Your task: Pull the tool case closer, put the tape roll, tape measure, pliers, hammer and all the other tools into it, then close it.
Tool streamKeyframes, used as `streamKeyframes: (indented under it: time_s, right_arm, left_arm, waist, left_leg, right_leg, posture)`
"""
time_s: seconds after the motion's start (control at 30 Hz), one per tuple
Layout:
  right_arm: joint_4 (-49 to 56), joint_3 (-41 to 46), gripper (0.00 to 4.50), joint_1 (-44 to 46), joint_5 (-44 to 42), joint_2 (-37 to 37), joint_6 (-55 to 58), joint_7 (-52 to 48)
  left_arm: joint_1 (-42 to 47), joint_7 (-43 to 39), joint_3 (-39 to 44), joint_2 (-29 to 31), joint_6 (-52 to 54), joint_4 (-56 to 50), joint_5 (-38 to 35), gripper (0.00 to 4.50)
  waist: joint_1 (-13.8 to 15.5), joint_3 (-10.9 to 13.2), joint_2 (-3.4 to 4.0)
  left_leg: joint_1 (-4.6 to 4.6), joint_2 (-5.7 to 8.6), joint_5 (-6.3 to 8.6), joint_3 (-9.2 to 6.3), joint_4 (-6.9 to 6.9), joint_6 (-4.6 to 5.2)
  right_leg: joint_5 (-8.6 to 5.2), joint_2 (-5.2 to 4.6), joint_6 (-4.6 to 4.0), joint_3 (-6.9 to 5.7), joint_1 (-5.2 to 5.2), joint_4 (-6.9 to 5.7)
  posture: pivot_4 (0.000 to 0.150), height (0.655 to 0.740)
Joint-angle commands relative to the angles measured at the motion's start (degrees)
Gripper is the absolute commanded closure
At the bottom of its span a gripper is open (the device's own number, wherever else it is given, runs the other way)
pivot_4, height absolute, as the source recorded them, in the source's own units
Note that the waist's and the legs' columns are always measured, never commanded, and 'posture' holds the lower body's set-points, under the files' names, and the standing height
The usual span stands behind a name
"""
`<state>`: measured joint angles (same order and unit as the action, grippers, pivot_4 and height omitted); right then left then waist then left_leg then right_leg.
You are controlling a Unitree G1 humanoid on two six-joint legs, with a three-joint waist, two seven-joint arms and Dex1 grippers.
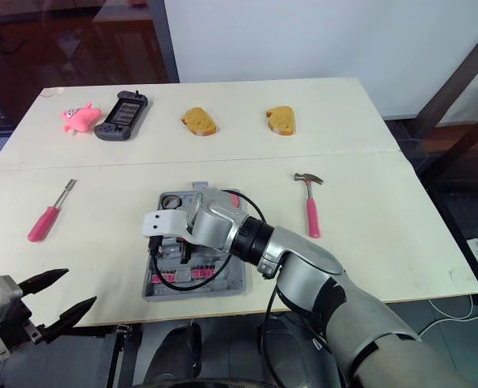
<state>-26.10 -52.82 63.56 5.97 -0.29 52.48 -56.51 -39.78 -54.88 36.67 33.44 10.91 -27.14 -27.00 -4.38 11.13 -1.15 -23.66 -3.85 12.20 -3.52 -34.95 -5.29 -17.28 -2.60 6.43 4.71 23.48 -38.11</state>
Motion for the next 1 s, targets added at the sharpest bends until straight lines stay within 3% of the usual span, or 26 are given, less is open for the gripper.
streamKeyframes:
  time_s: [0.03,0.3,0.33,0.43,0.67,0.8,0.9,1.0]
  right_arm:
    - [-0.35,2.06,4.43,0.34,1.18,1.16,0.57,1.58]
    - [-1.11,3.81,4.43,1.25,1.64,1.67,0.02,2.49]
    - [-0.36,3.98,3.49,1.47,1.63,1.35,0.01,2.31]
    - [1.86,5.05,2.32,1.94,0.97,0.91,1.05,1.66]
    - [20.74,8.87,2.32,0.86,-3.24,-5.78,9.02,-2.25]
    - [28.62,13.45,2.32,-5.32,-4.22,-9.31,1.89,1.14]
    - [28.99,14.91,2.32,-9.92,-5.78,-11.05,-0.77,0.94]
    - [26.98,15.53,3.18,-13.76,-6.37,-11.59,-5.36,1.59]
  left_arm:
    - [-0.28,-0.38,0.02,0.62,0.8,-0.3,-1.58,0.0]
    - [0.2,-0.71,-1.56,1.18,2.33,-0.16,-2.1,0.0]
    - [0.38,-0.8,-1.87,1.31,2.59,-0.09,-2.21,0.0]
    - [0.89,-1.02,-2.19,1.62,3.03,0.23,-2.42,0.0]
    - [3.31,-2.17,-4.19,3.03,5.03,1.06,-3.48,0.0]
    - [6.05,-3.35,-5.02,4.43,4.89,3.19,-3.14,0.0]
    - [8.26,-4.42,-5.43,5.86,4.75,5.02,-3.26,0.0]
    - [10.82,-5.22,-5.98,7.15,4.81,6.79,-3.2,0.0]
  waist:
    - [0.0,0.0,0.0]
    - [0.09,0.01,0.01]
    - [0.11,0.01,0.01]
    - [0.14,0.01,0.01]
    - [0.33,0.0,-0.01]
    - [0.31,-0.01,-0.03]
    - [0.33,-0.02,-0.04]
    - [0.34,-0.02,-0.04]
  left_leg:
    - [0.0,0.0,0.0,0.0,0.0,0.0]
    - [-0.01,0.0,0.0,0.0,0.0,0.0]
    - [-0.01,0.0,0.0,0.0,0.0,0.0]
    - [-0.01,0.0,0.0,0.0,0.0,0.0]
    - [-0.21,0.02,0.0,-0.01,-0.05,-0.01]
    - [-0.2,0.01,0.0,-0.04,-0.02,-0.01]
    - [-0.21,0.02,0.0,-0.03,-0.03,-0.01]
    - [-0.2,0.02,-0.01,-0.03,-0.07,0.0]
  right_leg:
    - [0.0,0.0,0.0,0.0,0.0,0.0]
    - [0.0,-0.01,0.0,0.0,0.0,0.0]
    - [0.0,-0.01,0.0,0.0,0.01,0.0]
    - [0.0,0.0,0.0,0.0,0.01,0.0]
    - [0.0,-0.04,0.02,-0.01,0.1,0.04]
    - [0.01,-0.01,0.03,-0.03,0.13,0.02]
    - [0.01,-0.02,0.04,-0.03,0.1,0.04]
    - [0.01,-0.02,0.03,-0.03,0.07,0.02]
  posture:
    - [0.15,0.74]
    - [0.15,0.74]
    - [0.15,0.74]
    - [0.15,0.74]
    - [0.15,0.74]
    - [0.15,0.74]
    - [0.15,0.74]
    - [0.15,0.74]
